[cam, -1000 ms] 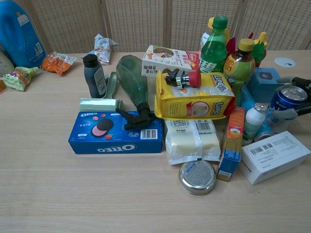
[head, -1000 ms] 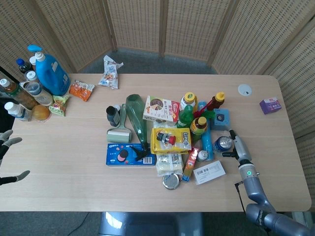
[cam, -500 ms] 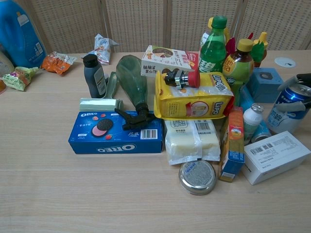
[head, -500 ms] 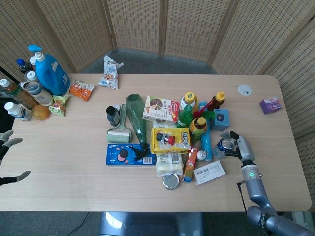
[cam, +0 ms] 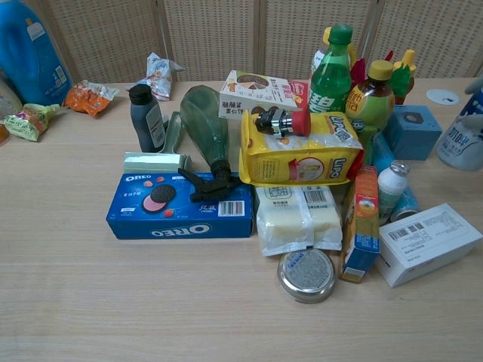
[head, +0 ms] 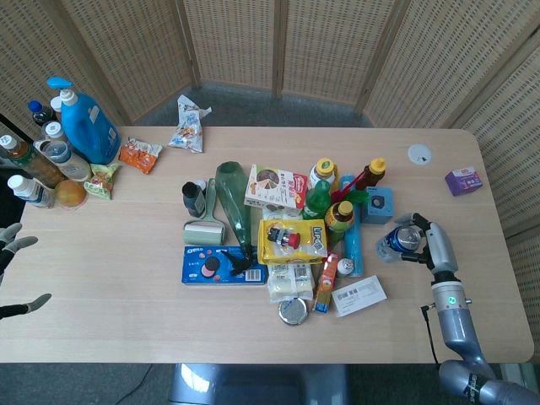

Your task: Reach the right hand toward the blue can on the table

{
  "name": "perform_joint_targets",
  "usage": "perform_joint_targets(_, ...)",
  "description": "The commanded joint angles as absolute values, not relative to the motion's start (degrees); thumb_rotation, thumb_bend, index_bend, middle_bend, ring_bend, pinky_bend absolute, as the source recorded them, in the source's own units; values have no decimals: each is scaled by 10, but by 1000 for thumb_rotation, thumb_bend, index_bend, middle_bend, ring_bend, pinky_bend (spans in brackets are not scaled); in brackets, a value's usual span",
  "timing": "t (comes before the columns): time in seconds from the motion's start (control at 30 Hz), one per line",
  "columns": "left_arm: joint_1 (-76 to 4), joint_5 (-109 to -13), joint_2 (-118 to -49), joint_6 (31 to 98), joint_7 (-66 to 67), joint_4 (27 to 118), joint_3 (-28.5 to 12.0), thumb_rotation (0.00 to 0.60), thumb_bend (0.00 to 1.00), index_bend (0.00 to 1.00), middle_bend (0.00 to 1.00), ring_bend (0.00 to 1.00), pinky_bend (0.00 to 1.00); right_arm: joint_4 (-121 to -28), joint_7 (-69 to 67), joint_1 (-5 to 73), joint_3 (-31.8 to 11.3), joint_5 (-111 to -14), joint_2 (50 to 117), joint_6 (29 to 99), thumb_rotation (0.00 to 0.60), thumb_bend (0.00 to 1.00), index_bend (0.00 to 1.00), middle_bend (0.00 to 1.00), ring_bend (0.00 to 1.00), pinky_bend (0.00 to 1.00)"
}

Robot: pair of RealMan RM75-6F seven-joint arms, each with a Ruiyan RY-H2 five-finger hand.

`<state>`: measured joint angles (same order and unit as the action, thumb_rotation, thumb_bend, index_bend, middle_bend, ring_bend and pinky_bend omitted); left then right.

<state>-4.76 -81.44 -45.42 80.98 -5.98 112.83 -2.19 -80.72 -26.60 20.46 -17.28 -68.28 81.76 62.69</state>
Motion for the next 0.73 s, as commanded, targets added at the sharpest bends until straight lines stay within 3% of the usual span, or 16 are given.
perform_joint_targets(0.03, -47, -816, -453, 811, -63, 1128, -22, 600, 0, 214, 0, 0, 0, -852, -246, 196, -187, -681, 786, 650, 600, 0, 393, 583, 333, 545)
perform_joint_targets(0.73, -44, -826, -443, 816, -90, 1124, -21, 600, 0, 215, 0, 0, 0, -1038, -170, 181, -218, -681, 688, 719, 600, 0, 389, 575, 333, 546)
